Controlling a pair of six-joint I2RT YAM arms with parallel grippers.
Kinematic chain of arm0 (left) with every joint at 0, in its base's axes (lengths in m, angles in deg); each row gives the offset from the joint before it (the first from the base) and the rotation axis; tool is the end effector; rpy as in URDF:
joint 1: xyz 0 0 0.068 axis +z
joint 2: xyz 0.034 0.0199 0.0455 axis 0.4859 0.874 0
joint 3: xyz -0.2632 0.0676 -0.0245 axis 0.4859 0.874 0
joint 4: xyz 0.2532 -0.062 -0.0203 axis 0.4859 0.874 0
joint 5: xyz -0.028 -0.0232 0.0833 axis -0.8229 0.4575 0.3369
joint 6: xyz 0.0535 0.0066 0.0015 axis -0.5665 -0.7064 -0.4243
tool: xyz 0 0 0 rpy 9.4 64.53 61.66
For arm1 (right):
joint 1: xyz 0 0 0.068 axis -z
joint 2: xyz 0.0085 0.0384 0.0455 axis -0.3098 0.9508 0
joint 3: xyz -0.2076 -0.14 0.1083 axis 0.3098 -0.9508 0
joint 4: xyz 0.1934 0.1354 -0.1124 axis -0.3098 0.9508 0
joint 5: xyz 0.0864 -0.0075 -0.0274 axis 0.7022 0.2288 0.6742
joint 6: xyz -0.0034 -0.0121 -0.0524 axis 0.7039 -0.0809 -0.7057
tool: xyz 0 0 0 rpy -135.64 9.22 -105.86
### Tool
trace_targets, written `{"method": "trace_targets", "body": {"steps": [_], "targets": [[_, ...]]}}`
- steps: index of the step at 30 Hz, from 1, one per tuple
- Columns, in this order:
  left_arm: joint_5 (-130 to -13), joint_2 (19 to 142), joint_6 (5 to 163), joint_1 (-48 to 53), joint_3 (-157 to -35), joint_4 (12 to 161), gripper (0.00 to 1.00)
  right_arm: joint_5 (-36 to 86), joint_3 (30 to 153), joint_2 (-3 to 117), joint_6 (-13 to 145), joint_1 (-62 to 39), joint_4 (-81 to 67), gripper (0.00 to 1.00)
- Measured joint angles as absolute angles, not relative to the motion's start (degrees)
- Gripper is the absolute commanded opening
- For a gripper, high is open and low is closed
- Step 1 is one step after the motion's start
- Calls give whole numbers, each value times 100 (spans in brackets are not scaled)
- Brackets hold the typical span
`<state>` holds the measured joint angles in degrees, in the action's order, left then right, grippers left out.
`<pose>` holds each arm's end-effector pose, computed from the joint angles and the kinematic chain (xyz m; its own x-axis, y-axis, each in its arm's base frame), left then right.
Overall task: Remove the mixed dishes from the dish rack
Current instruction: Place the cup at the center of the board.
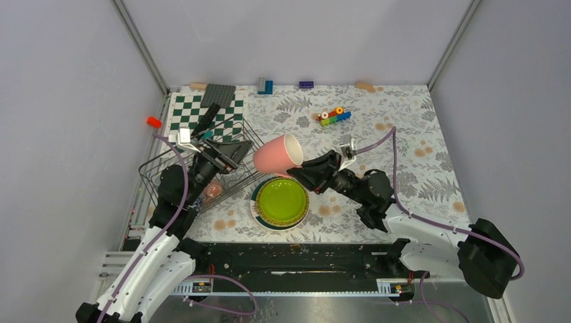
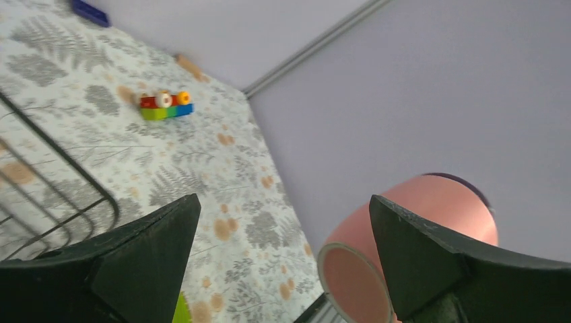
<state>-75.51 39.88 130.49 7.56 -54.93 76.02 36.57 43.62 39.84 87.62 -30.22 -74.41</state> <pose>0.1442 -0.0650 0.3266 -0.3888 -0.7363 -0.5538 0.4223 0.3918 -0.8174 0.1442 0.1794 0.3084 -0.1307 0.5316 -0.8368 -0.9473 0.1820 0.2636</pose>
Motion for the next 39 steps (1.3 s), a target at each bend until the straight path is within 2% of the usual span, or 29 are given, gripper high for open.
{"method": "trace_targets", "body": {"steps": [5,11,17,25,39], "targets": [[-7037,4117,12446,756,-5922,8704,99,3028,4172,3409,8430,-3024,-6475,0],[-6224,4375,11884,756,-6271,9580,99,1306,4120,2510,8163,-3027,-4331,0],[-5839,4594,11524,756,-6274,10008,99,-183,3945,2279,8087,-3027,-2856,0],[-5507,4631,11275,756,-6300,10319,99,-574,3787,2618,7822,-3027,-1964,0],[-4816,4699,11095,756,-6300,10575,99,-686,3593,2416,8294,-3048,-757,0]]}}
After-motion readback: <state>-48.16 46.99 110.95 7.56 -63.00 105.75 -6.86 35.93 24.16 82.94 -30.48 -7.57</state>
